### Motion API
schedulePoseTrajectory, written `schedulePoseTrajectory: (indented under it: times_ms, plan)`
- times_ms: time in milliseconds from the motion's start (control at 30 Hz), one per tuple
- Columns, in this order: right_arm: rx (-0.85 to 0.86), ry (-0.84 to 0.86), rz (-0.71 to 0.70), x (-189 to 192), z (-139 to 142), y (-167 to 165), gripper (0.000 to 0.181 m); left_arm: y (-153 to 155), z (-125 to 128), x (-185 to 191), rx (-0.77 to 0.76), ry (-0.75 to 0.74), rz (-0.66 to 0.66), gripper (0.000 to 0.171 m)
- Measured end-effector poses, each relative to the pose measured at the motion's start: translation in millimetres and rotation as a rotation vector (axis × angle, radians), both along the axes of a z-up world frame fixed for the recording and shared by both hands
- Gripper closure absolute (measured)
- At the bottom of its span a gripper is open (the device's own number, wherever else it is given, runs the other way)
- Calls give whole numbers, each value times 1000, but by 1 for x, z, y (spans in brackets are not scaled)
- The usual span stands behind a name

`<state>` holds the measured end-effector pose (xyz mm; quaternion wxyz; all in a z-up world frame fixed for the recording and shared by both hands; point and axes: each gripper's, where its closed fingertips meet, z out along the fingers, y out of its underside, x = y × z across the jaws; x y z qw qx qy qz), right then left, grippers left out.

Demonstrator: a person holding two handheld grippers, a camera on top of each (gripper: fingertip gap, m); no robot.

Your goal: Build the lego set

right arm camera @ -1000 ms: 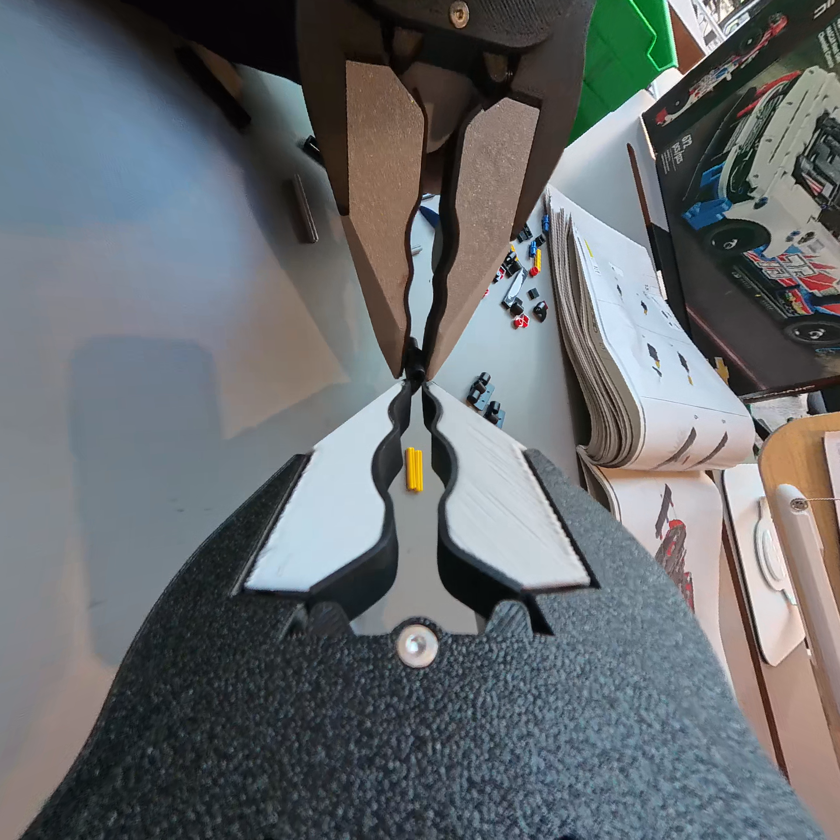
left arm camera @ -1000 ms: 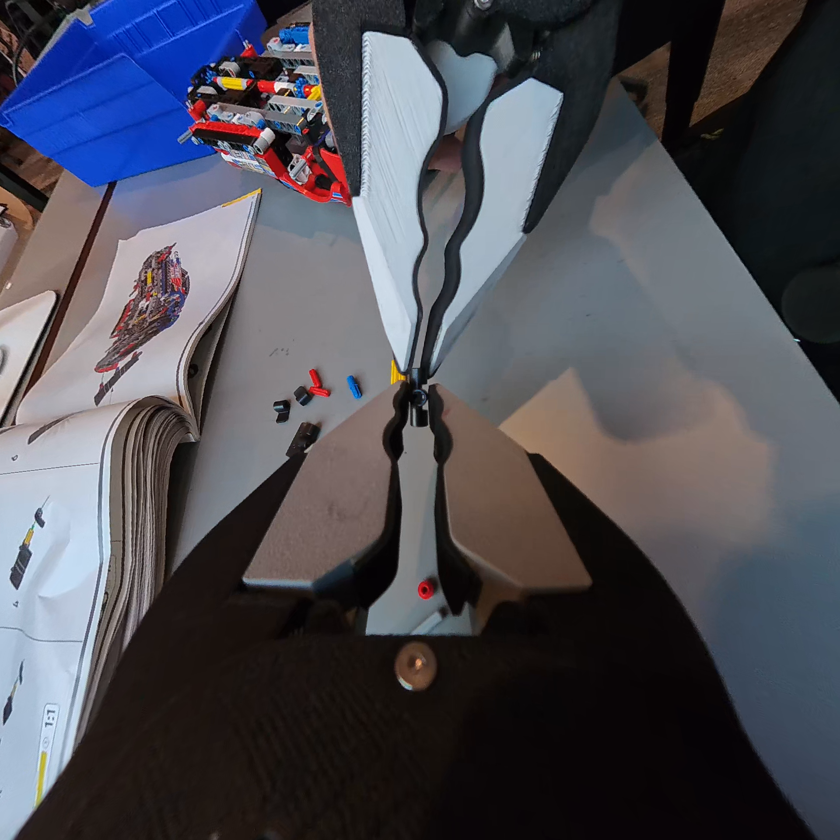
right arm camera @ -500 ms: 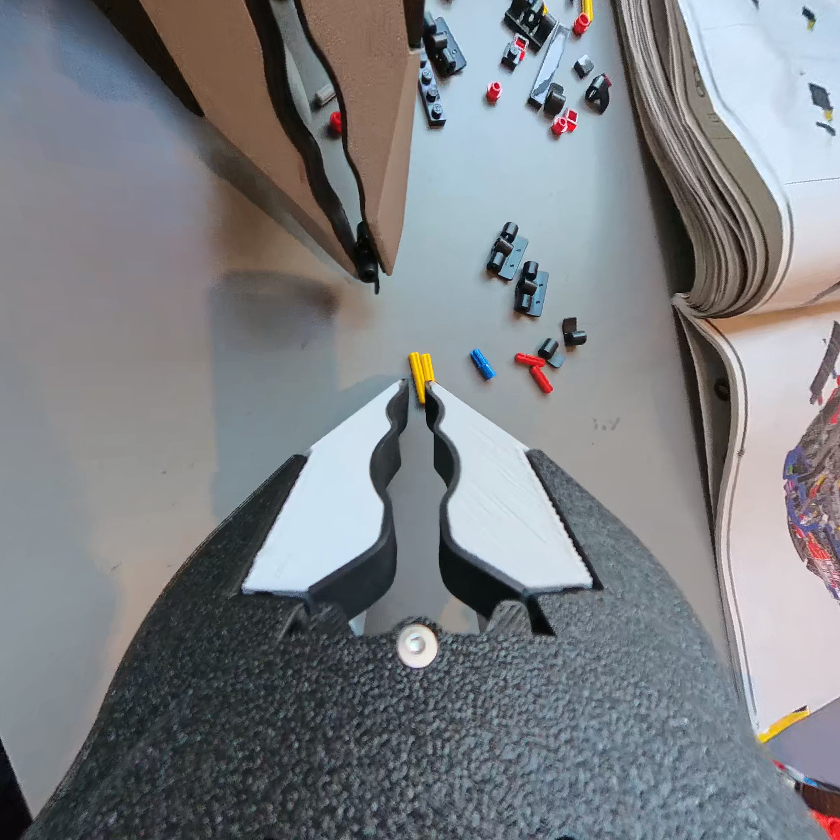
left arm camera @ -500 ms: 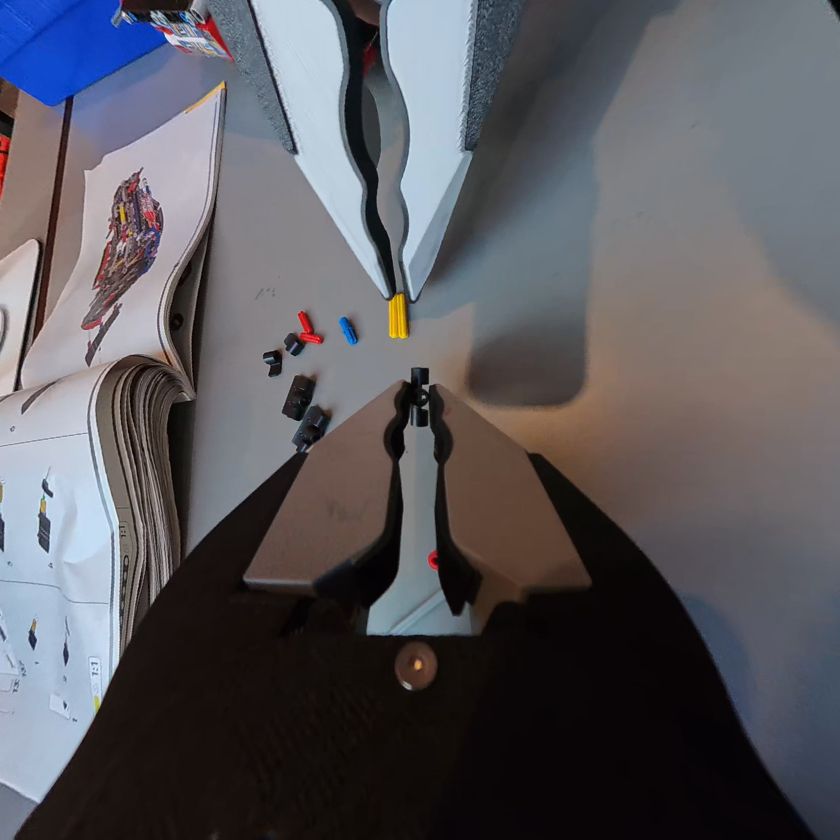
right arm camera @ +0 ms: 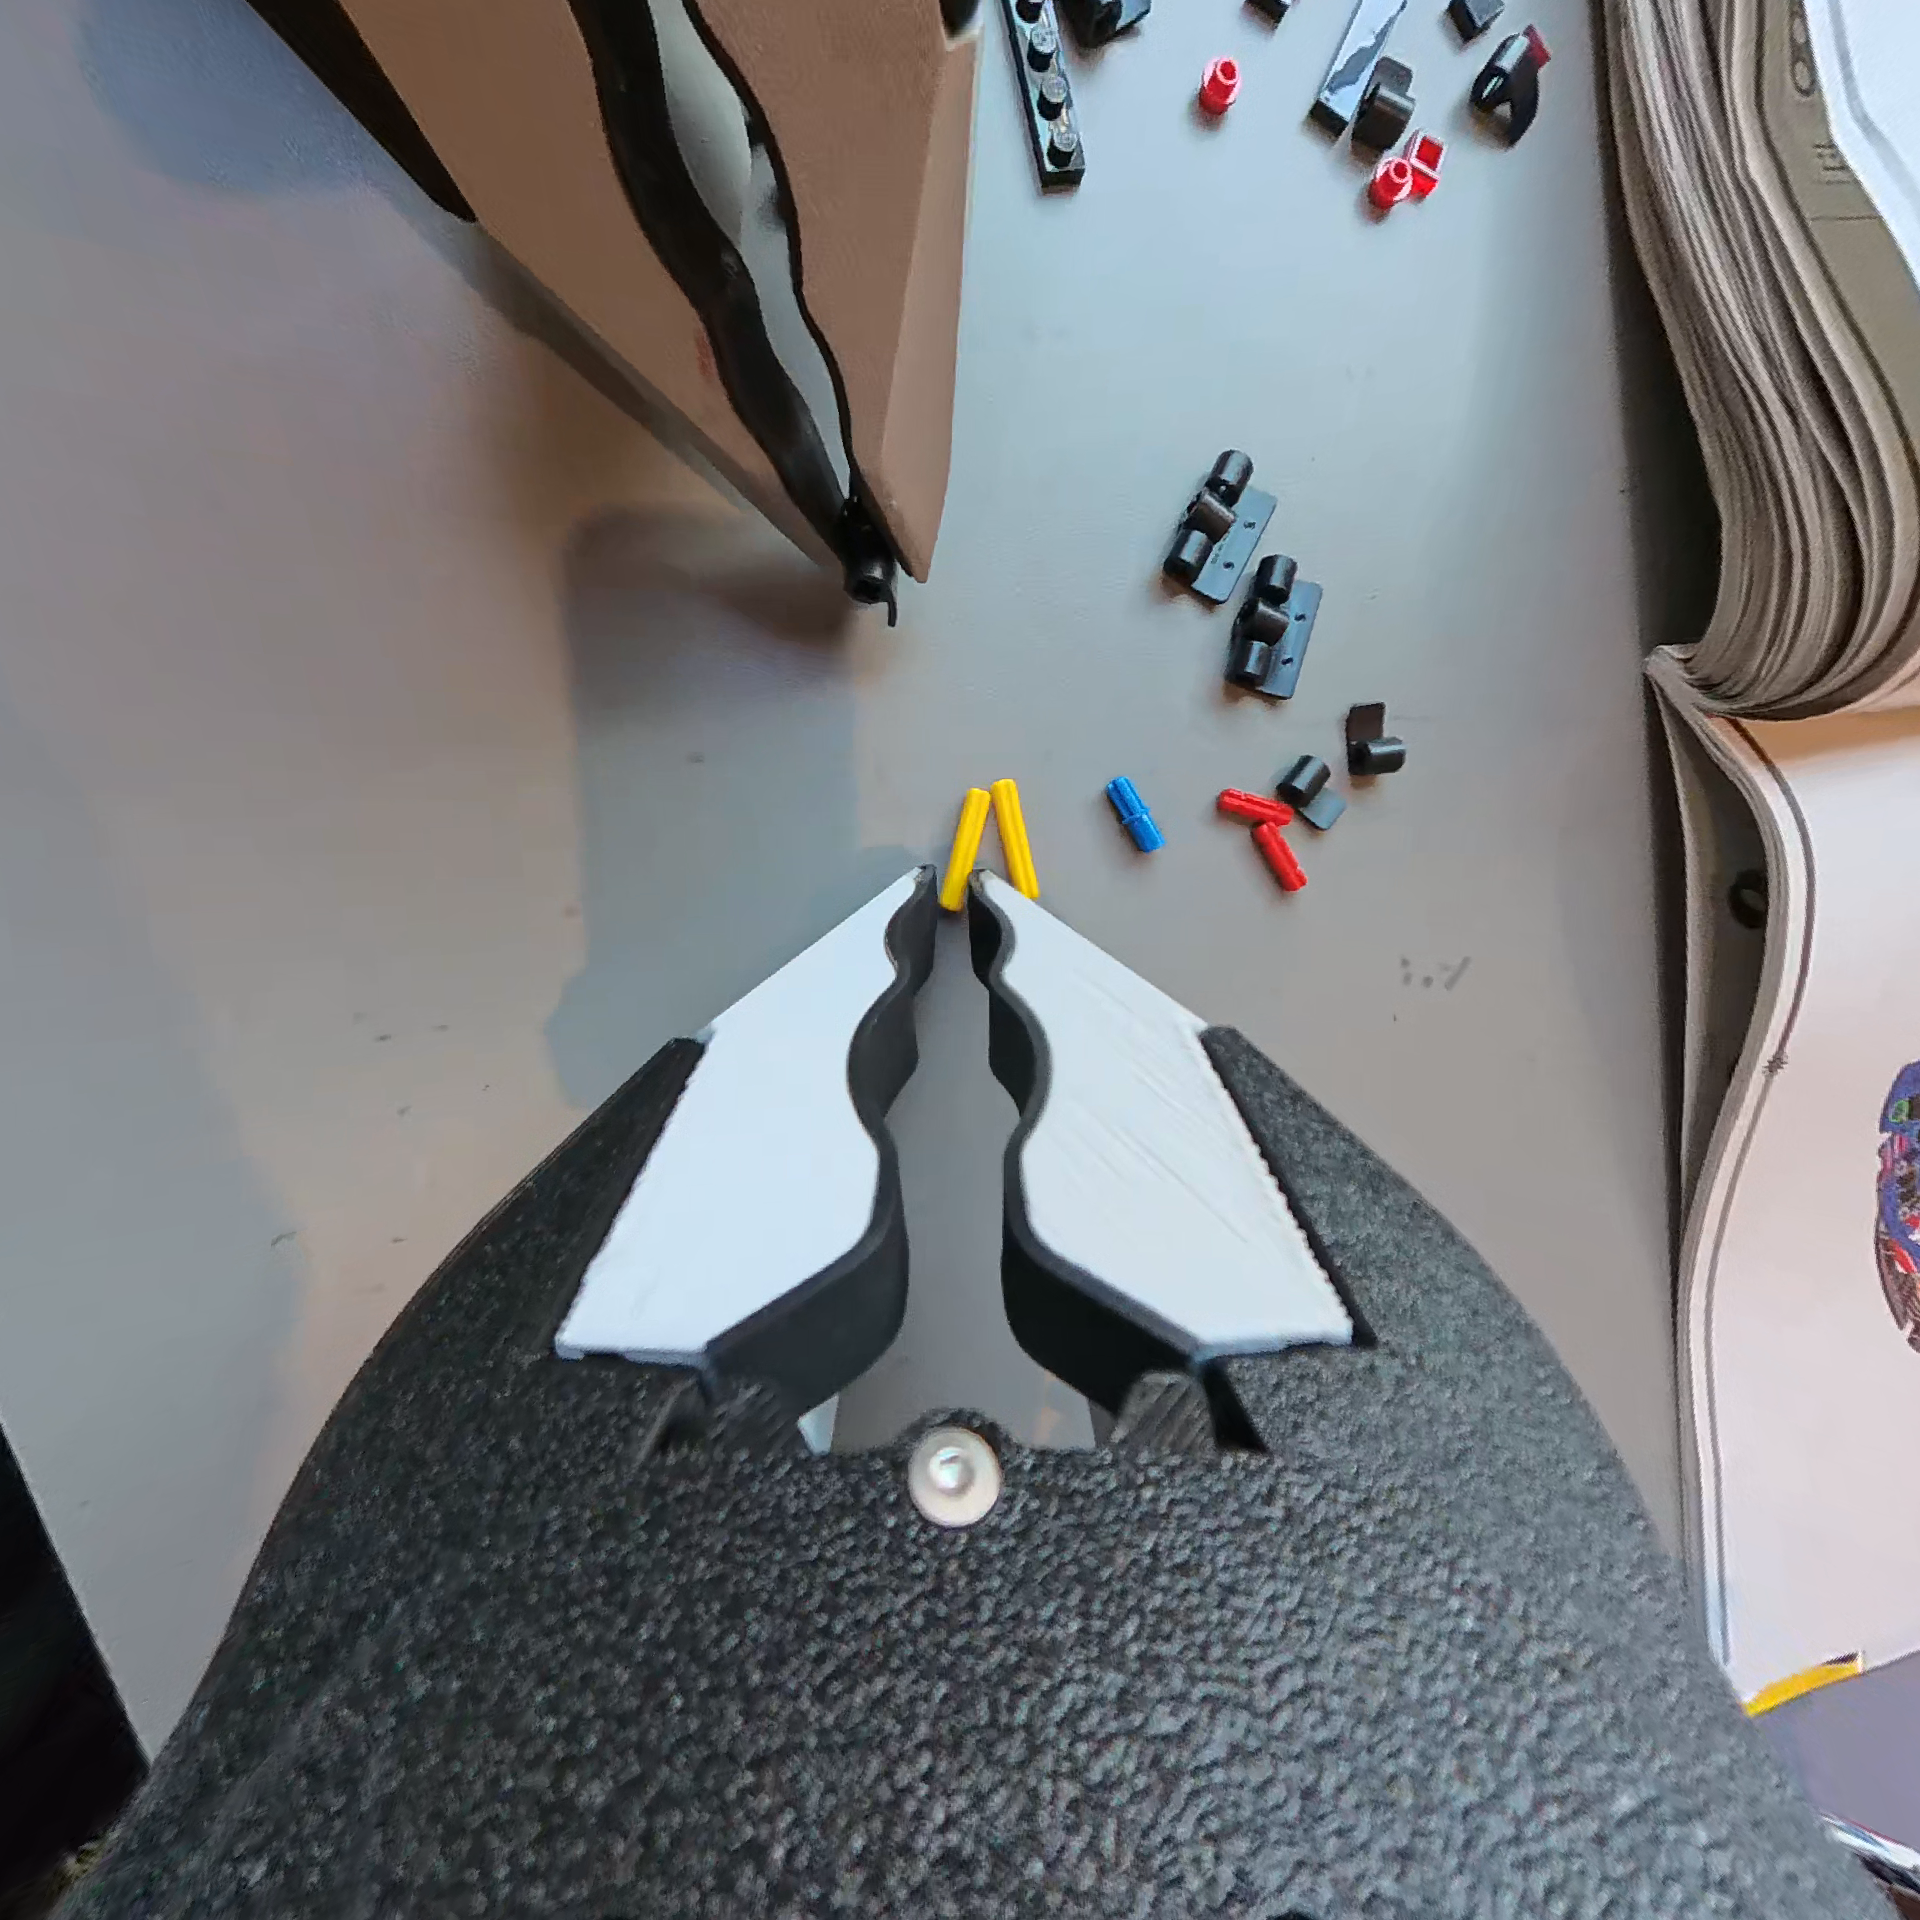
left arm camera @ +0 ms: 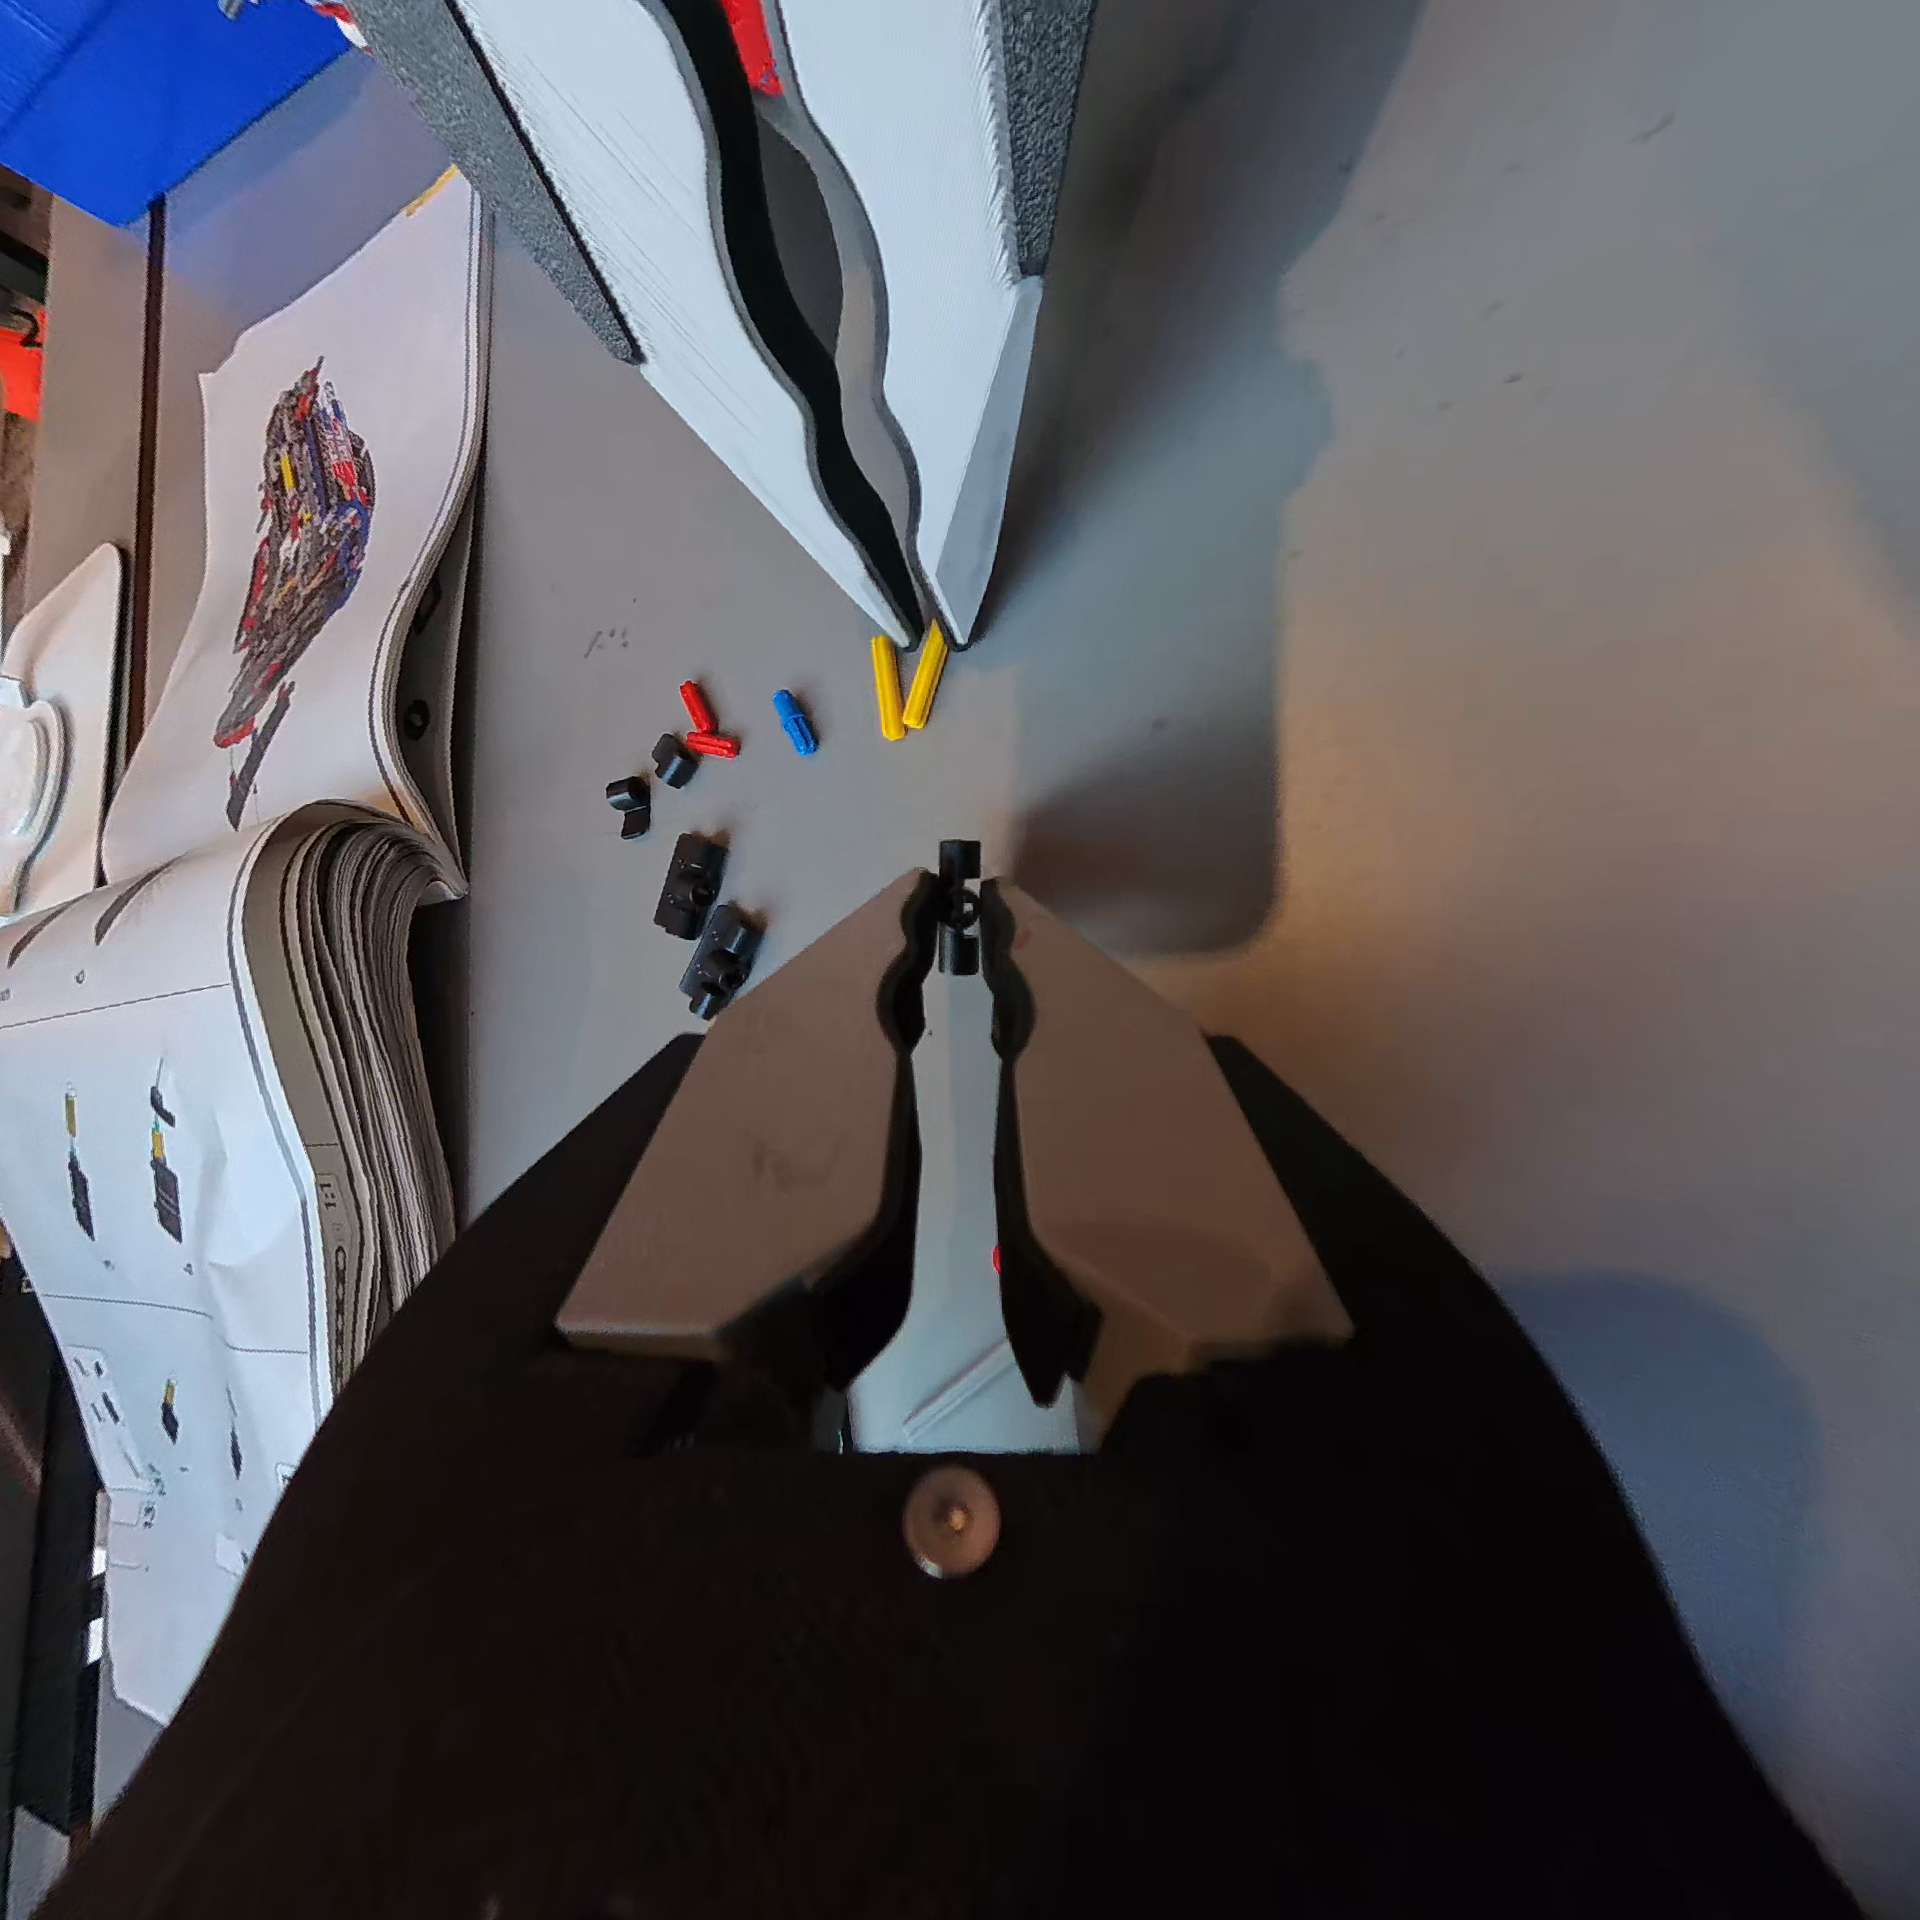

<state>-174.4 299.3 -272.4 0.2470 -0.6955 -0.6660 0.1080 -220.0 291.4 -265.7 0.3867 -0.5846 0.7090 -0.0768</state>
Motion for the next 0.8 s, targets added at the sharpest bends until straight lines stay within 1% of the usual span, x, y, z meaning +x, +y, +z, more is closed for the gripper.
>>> schedulePoseTrajectory:
  times_ms: [167,433,633,700,800]
  plan:
    - [-32,11,-43,0,0,2,175,1,-1,-1,5,6,3,167]
    - [-61,22,-66,0,-2,1,177,1,-3,0,12,19,2,166]
    - [-67,47,-77,4,0,-9,177,5,-4,-2,48,41,12,167]
    - [-77,81,-108,6,4,-12,178,6,-4,-2,65,46,13,167]
    - [-169,167,-144,5,11,-22,178,5,2,2,87,20,6,167]
